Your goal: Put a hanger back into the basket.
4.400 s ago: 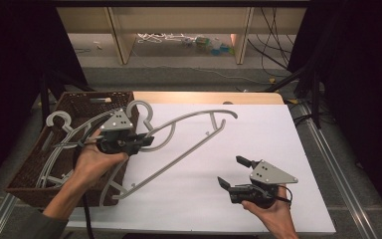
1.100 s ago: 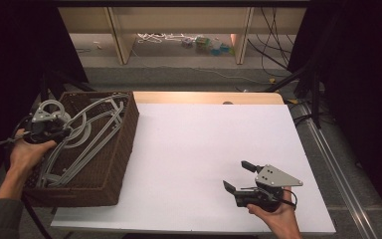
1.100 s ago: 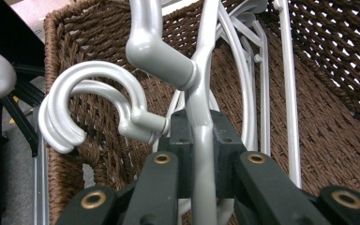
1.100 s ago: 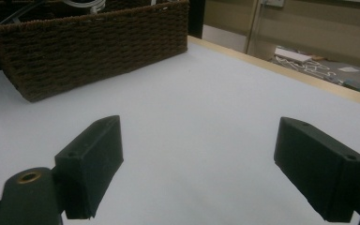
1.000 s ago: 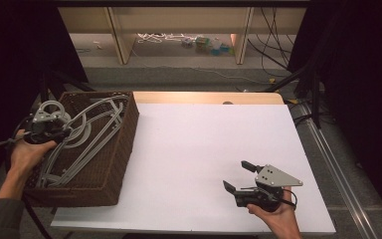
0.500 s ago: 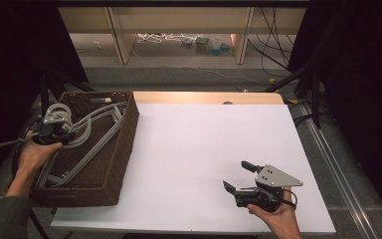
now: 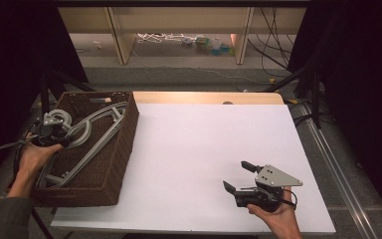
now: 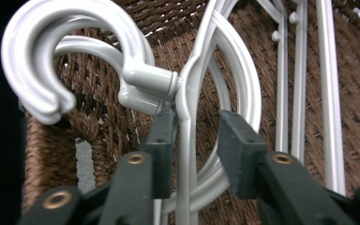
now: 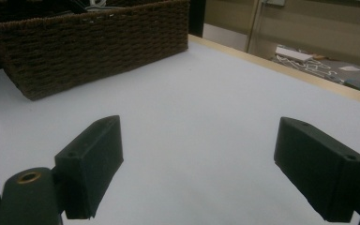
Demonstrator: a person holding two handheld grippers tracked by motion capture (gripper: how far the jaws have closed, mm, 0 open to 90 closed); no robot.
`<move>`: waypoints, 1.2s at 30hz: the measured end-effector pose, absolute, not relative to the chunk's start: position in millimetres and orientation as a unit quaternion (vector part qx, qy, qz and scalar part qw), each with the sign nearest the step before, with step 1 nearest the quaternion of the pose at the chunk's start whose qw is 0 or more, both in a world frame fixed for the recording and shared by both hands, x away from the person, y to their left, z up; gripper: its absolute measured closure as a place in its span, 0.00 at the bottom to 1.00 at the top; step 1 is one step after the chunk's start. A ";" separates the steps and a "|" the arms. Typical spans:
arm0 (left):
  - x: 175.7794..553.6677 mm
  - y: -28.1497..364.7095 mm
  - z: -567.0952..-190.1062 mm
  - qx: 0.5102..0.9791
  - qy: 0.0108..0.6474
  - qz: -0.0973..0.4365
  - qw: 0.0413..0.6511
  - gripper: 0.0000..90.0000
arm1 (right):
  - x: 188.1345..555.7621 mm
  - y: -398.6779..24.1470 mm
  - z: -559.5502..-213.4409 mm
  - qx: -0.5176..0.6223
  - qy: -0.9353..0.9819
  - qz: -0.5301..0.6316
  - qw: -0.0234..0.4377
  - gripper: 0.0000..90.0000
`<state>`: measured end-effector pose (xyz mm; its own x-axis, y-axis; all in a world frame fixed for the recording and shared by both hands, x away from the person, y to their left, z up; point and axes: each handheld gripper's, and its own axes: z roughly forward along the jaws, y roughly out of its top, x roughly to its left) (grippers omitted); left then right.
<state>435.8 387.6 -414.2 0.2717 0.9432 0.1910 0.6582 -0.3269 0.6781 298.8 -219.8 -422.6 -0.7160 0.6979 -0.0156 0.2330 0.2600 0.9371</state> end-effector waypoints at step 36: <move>371.2 339.1 -346.6 0.681 0.514 0.298 0.429 0.23 | 298.8 -219.8 -422.1 0.302 0.763 0.527 0.224 0.18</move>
<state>371.2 339.1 -346.6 0.2953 0.9547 -0.0359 0.4438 -0.1038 0.8901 298.8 -219.8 -422.1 -0.7181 0.6955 -0.0233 0.2242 0.2629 0.9384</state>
